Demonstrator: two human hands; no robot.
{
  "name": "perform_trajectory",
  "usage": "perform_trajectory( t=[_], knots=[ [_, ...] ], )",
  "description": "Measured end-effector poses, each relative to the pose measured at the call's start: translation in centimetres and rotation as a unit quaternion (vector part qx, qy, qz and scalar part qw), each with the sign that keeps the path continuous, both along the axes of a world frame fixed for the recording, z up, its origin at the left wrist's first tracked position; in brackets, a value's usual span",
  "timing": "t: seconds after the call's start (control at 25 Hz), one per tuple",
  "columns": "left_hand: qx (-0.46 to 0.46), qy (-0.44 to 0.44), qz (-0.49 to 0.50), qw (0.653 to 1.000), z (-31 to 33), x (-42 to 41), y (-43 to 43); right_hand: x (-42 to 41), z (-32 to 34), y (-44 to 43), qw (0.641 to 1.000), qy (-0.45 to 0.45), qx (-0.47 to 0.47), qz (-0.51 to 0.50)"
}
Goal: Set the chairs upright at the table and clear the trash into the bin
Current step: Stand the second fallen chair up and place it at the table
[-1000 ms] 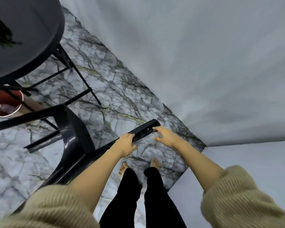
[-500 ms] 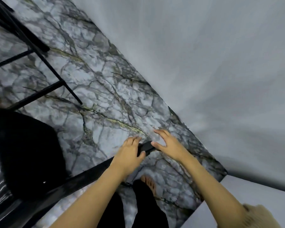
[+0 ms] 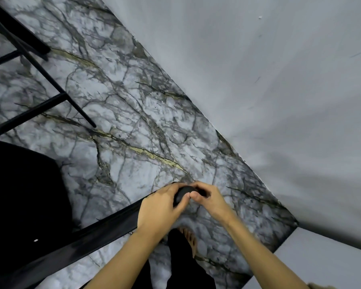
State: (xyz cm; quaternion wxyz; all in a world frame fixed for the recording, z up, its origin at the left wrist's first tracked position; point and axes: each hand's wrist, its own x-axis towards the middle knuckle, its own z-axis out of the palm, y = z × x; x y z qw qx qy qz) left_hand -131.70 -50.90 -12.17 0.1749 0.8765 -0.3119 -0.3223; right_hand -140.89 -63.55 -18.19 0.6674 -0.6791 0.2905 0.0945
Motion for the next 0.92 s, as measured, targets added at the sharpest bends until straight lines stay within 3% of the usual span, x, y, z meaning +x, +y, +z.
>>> perform_trajectory(
  t=[0.2,0.36,0.64,0.92],
  knots=[
    [0.002,0.006,-0.001,1.0,0.5,-0.4,1.0,-0.7,0.7,1.5,0.998,-0.012,-0.002,-0.059],
    [-0.052,-0.022,0.028,0.998,3.9,-0.8,2.5,-0.9,4.9,2.4,0.996,-0.032,-0.024,-0.075],
    [-0.217,-0.009,0.021,0.976,18.1,-2.6,2.0,-3.0,23.0,0.9,0.985,-0.069,-0.13,-0.091],
    [-0.4,-0.021,0.006,0.916,33.8,-4.5,3.2,-5.5,41.9,2.6,0.948,-0.096,-0.28,-0.114]
  ],
)
